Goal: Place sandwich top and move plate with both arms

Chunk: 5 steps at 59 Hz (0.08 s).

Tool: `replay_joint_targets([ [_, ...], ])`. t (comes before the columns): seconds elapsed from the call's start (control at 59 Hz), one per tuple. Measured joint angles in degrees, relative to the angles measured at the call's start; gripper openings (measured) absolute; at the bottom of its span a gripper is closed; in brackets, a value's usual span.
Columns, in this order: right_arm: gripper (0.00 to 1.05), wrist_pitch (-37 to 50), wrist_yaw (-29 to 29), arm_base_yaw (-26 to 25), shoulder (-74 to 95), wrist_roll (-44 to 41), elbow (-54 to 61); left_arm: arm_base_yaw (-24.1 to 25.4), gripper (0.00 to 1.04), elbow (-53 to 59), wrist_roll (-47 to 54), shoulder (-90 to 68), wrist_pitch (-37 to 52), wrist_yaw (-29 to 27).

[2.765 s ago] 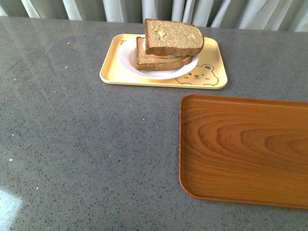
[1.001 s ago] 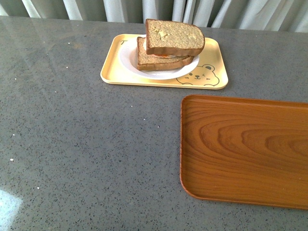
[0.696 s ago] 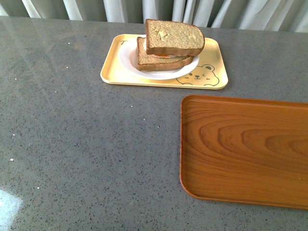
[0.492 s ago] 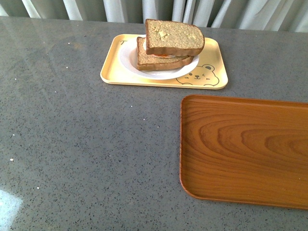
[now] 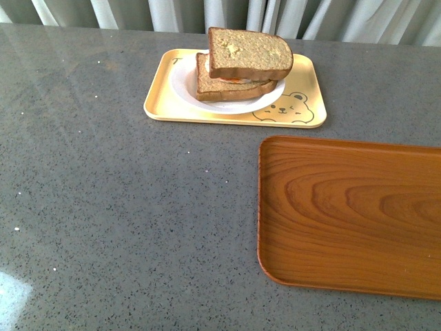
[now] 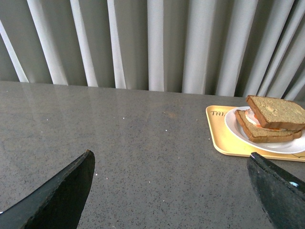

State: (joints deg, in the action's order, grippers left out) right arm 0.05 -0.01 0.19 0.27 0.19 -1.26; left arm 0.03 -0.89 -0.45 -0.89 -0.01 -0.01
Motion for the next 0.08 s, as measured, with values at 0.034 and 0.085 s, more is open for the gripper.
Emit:
replay_joint_targets([
  [0.034, 0.96, 0.00, 0.00, 0.00, 0.00, 0.00, 0.00, 0.00, 0.96, 0.00, 0.00, 0.00, 0.00, 0.00],
  [0.085, 0.96, 0.00, 0.00, 0.00, 0.00, 0.00, 0.00, 0.00, 0.96, 0.00, 0.02, 0.00, 0.00, 0.00],
])
